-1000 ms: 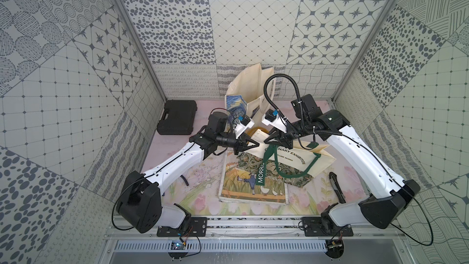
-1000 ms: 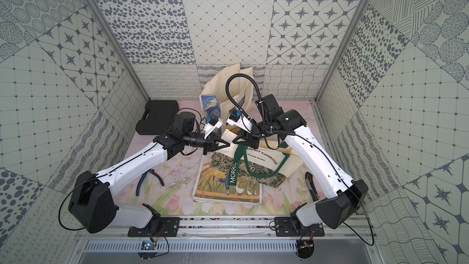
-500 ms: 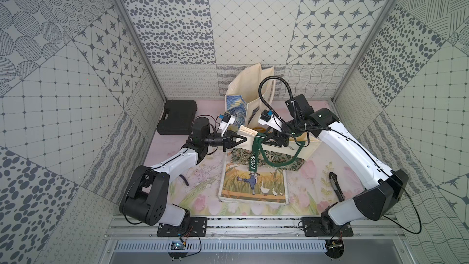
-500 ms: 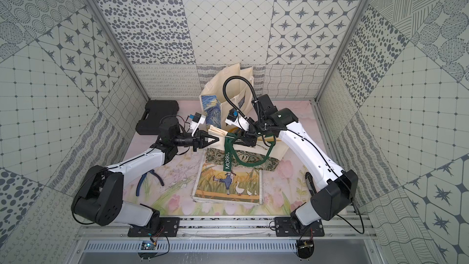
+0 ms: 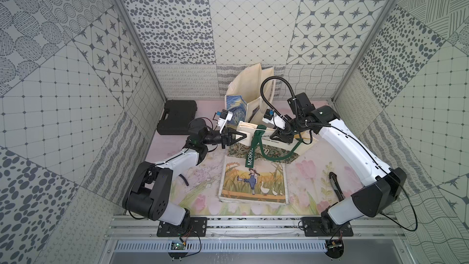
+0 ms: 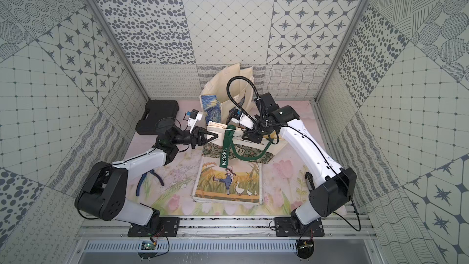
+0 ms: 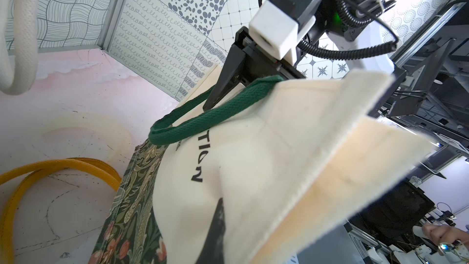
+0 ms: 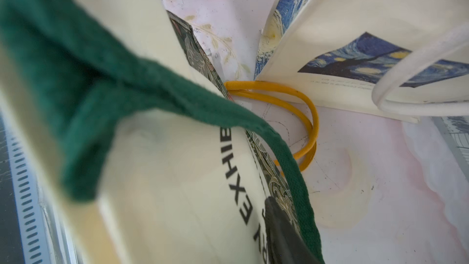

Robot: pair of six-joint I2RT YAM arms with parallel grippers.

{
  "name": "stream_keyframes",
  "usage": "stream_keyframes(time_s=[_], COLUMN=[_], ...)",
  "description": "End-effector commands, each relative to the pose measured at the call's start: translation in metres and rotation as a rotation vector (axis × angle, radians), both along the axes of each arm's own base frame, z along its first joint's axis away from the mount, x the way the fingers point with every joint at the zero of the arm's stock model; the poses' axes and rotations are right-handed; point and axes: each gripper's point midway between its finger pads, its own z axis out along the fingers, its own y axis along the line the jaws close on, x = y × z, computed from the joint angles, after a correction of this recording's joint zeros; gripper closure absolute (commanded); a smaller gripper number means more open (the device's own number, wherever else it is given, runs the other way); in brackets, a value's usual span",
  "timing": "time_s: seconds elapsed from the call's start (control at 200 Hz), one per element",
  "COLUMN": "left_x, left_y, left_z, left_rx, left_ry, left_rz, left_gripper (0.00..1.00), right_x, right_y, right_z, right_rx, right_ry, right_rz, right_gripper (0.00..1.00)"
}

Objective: Put away the canvas bag
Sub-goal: Press the canvas bag.

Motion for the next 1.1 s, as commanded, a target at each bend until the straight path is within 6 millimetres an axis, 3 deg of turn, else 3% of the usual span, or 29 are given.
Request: stream_keyframes(time_s=[0.0,0.365,0.59,0.79,0.956,1.091], left_x=[-0.018,-0.013,-0.009,-0.004,-0.001,0.000], left_y=[0.010,0.008,0.010,0.013,0.012,0.012], left_z=[0.047,0.048,0.046,0.045,0.047,0.047], left_rx=[-0.112,-0.113,-0.112,-0.112,-0.109,-0.107], left_ry=[-0.254,-0.242,-0.229,-0.218,-0.215,-0.217], left_rz=[-0.070,-0.071,-0.054,-0.037,-0.050,-0.055], left_gripper=[1.00,1.00,1.00,1.00,1.00,1.00], right_x=[-0.005,-0.012,-0.016,-0.030,-0.044,-0.054], right_y=[-0.030,-0.074,-0.091,-0.083,-0.079,-0.069], right_z=[-0.018,-0.028,-0.032,-0.023,-0.034,-0.031], right_rx=[-0.112,-0.109,-0.089,0.108,0.142,0.210], right_ry=[0.020,0.058,0.102,0.204,0.281,0.338], right_rz=[-0.053,-0.187,-0.261,-0.292,-0.287,-0.264], right_gripper=[0.59,0.61,0.60,0.59,0.55,0.53])
